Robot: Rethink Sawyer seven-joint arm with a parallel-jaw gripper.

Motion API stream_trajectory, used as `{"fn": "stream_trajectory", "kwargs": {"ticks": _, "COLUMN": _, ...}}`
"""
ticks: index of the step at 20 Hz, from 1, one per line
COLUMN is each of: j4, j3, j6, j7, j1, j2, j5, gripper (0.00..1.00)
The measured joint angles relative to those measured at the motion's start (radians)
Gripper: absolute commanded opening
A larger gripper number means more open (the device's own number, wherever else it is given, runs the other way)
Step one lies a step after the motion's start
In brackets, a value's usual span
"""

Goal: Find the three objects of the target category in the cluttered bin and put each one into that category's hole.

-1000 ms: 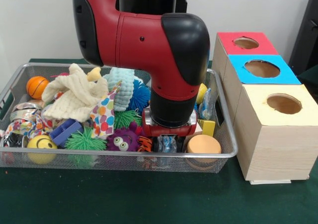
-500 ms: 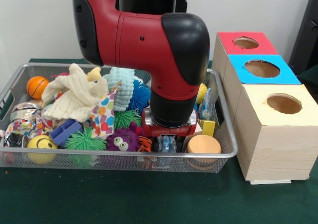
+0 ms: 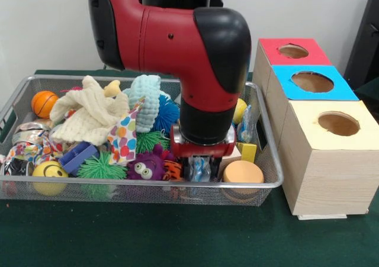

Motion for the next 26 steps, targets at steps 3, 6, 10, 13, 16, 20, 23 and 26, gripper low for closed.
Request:
{"fn": "stream_trajectory", "kwargs": {"ticks": 3, "j4": 0.063, "j3": 0.0, "j6": -0.003, "j7": 0.0, "j1": 0.0, "j2": -0.063, "j5": 0.0, "gripper": 0.0}}
{"fn": "stream_trajectory", "kwargs": {"ticks": 6, "j4": 0.105, "j3": 0.0, "j6": -0.003, "j7": 0.0, "j1": 0.0, "j2": -0.118, "j5": 0.0, "gripper": 0.0}}
{"fn": "stream_trajectory", "kwargs": {"ticks": 10, "j4": 0.157, "j3": 0.0, "j6": -0.002, "j7": 0.0, "j1": 0.0, "j2": -0.207, "j5": 0.005, "gripper": 0.0}}
{"fn": "stream_trajectory", "kwargs": {"ticks": 13, "j4": 0.175, "j3": -0.001, "j6": 0.002, "j7": 0.0, "j1": 0.0, "j2": -0.264, "j5": 0.01, "gripper": 0.0}}
{"fn": "stream_trajectory", "kwargs": {"ticks": 16, "j4": 0.184, "j3": -0.001, "j6": 0.013, "j7": 0.0, "j1": 0.0, "j2": -0.308, "j5": 0.014, "gripper": 0.0}}
{"fn": "stream_trajectory", "kwargs": {"ticks": 20, "j4": 0.196, "j3": -0.001, "j6": 0.031, "j7": 0.0, "j1": 0.0, "j2": -0.367, "j5": 0.02, "gripper": 0.0}}
{"fn": "stream_trajectory", "kwargs": {"ticks": 23, "j4": 0.21, "j3": -0.001, "j6": 0.04, "j7": 0.0, "j1": 0.002, "j2": -0.395, "j5": 0.027, "gripper": 0.0}}
{"fn": "stream_trajectory", "kwargs": {"ticks": 26, "j4": 0.232, "j3": -0.001, "j6": 0.048, "j7": 0.0, "j1": 0.008, "j2": -0.415, "j5": 0.042, "gripper": 0.0}}
